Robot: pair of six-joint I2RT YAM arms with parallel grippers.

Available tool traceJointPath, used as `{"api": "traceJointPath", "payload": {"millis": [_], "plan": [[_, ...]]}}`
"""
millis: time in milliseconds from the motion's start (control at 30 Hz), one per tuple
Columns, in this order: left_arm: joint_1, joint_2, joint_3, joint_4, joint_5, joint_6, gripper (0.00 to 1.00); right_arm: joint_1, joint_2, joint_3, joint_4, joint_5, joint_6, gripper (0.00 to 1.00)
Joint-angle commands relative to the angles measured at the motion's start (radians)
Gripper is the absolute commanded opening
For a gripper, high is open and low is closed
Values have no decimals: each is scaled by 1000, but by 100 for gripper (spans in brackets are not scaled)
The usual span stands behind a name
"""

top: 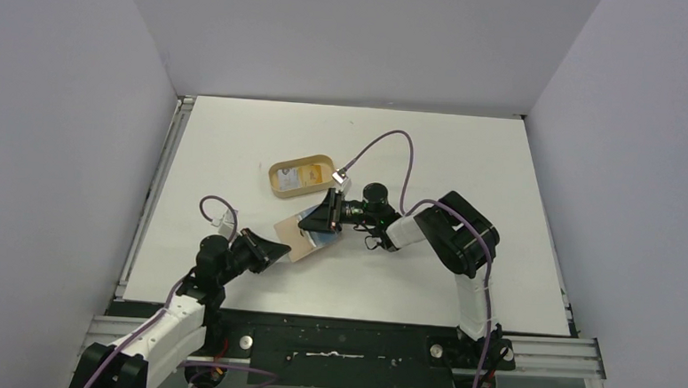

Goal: Take the credit cards out of the card holder

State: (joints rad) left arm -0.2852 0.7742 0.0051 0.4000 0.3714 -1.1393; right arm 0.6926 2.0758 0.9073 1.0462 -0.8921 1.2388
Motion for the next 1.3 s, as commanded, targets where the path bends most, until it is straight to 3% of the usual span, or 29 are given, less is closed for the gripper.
{"api": "traceJointPath", "payload": {"millis": [0, 500, 933, 1133, 1267], "plan": [[11, -11, -31, -15, 12, 23, 0, -1, 19, -5, 135, -40, 8, 24], [33, -19, -32, -25, 23, 19, 0, 17, 44, -20, 142, -98, 5, 25], [47, -29, -31, -33, 29, 21, 0, 39, 81, -15, 164, -125, 34, 36], [49, -33, -31, -37, 34, 23, 0, 45, 90, -5, 166, -131, 38, 30], [53, -37, -31, -43, 41, 25, 0, 43, 89, -4, 169, -127, 35, 31]]}}
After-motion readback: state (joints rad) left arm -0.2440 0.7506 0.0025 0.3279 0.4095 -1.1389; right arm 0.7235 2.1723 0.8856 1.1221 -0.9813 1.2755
